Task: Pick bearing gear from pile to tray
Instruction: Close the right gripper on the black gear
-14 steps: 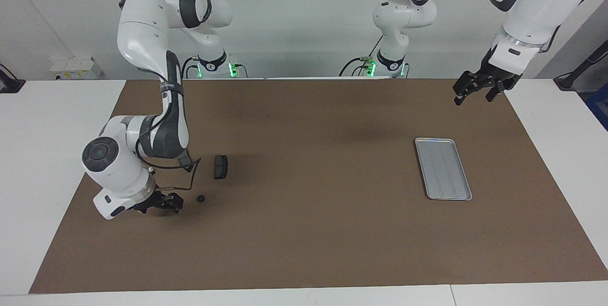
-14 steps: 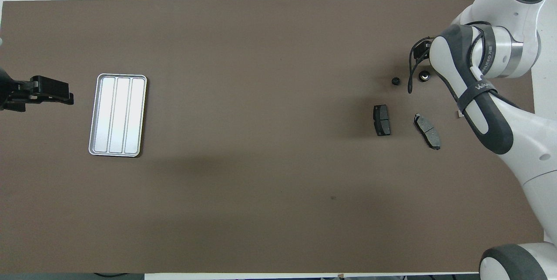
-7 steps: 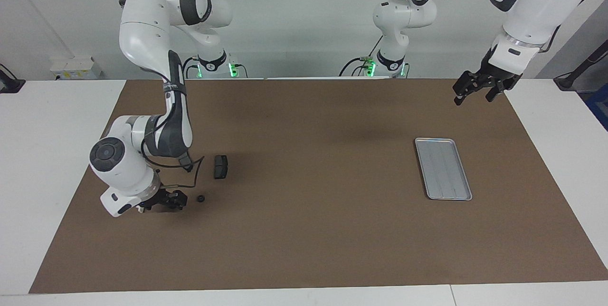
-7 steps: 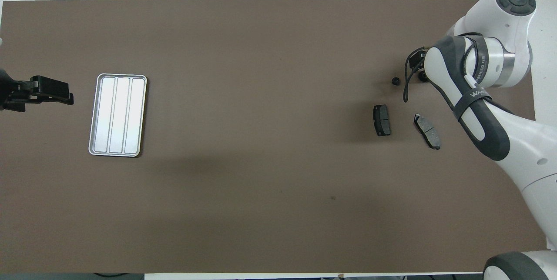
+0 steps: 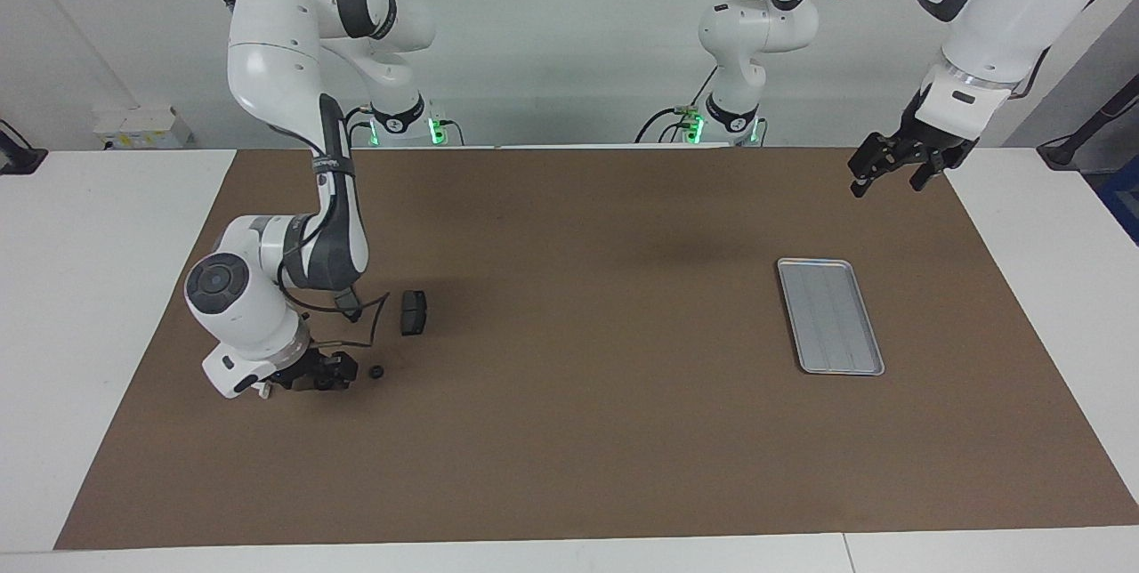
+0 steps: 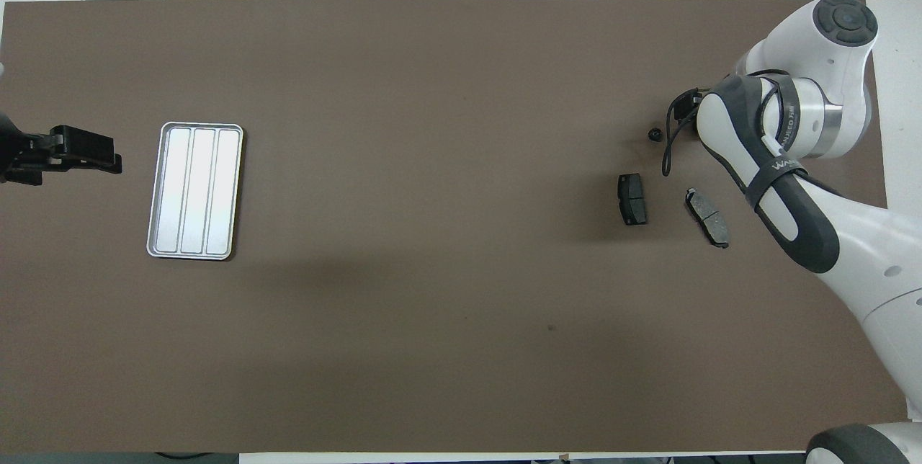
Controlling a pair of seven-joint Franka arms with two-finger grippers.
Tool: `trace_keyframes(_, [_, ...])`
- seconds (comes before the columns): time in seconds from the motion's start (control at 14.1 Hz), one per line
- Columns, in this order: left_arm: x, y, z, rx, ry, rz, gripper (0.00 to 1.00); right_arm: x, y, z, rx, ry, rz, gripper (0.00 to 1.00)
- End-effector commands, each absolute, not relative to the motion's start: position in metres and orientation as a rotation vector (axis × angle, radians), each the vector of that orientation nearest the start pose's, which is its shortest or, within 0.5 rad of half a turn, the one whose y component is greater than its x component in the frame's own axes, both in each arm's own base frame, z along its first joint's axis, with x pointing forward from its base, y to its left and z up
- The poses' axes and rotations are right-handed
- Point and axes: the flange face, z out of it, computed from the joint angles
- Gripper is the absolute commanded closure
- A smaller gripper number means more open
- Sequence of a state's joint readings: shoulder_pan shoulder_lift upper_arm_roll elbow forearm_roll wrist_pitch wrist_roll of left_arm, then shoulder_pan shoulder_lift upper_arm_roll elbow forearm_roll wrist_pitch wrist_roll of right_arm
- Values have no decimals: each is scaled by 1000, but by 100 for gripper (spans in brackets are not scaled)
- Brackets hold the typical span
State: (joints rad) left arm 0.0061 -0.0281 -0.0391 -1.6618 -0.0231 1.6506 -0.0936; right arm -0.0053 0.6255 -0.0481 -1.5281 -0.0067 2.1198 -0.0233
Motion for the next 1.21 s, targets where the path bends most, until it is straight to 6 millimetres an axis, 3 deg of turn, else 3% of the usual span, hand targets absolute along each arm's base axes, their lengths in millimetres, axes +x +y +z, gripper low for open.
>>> trace_keyframes(0.0, [550,-20,605,-3179,-87,-4,0,693,-31,295,-3163,53,34,4])
trace_keyframes(0.5, [550,-20,605,-3179,-87,-4,0,693,-32,295,-3163,57,32,23])
trace_keyframes(0.78, [550,-20,605,-3179,-87,-6,0,692,-31,295,-3163,60,34,49])
trace_keyframes(1.14, [550,-20,605,-3179,-87,-4,0,693,-31,294,-3165,56,34,68])
